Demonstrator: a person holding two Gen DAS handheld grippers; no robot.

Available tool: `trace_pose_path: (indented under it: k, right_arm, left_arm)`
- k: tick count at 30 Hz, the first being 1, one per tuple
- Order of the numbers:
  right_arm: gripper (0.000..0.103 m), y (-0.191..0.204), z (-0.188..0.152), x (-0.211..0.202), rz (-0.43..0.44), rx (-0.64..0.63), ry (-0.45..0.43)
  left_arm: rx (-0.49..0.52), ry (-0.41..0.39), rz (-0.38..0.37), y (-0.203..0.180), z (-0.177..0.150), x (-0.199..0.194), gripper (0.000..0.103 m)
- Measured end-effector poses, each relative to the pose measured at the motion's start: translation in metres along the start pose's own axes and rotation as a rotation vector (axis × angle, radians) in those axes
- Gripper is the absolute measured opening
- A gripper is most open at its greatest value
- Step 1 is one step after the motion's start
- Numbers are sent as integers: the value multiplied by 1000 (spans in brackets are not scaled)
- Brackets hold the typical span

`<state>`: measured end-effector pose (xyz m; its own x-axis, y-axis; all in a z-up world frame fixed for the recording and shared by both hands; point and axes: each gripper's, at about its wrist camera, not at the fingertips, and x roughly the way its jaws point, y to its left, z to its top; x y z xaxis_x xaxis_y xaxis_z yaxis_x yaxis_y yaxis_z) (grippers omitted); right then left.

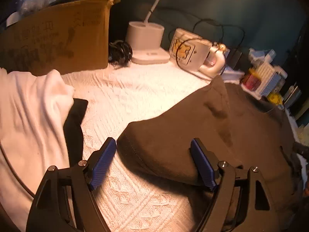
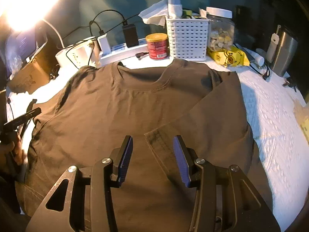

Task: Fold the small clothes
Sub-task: 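Grasp the opposite side edge of the T-shirt with the left gripper, then fold the gripped side over toward the middle and open the left gripper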

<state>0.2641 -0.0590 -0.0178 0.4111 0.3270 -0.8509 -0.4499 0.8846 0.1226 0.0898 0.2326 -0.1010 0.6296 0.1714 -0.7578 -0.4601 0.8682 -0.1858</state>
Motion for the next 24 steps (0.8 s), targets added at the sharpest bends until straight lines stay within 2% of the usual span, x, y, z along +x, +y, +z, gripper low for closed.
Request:
trace_pose_path:
  k: [2, 3, 4, 5, 6, 8, 12, 19, 24]
  right_arm:
    - [47, -3, -1, -1, 2, 6, -3]
    - [47, -3, -2, -2, 3, 9, -6]
    - [47, -5, -2, -3, 5, 11, -10]
    - [47, -6, -3, -5, 7, 15, -14]
    - [47, -8, -4, -6, 9, 19, -17]
    - [47, -11, -5, -10, 11, 28, -26]
    - [47, -20, -6, -15, 13, 44, -41]
    - [47, -47, -11, -32, 1, 99, -88]
    - [47, -65, -19, -39, 1, 134, -108]
  left_arm:
    - [25, 0, 8, -4, 0, 1, 48]
    - [43, 6, 35, -6, 1, 2, 13]
    - [31, 13, 40, -5, 2, 3, 5]
    - [4, 8, 24, -1, 3, -1, 5]
    - [-9, -20, 38, 2, 4, -8, 5]
    - [4, -76, 66, 4, 8, -22, 5]
    - [43, -134, 69, -7, 18, -40, 4]
    - [131, -160, -29, -55, 30, -62, 4]
    - [189, -147, -74, -91, 35, -62, 4]
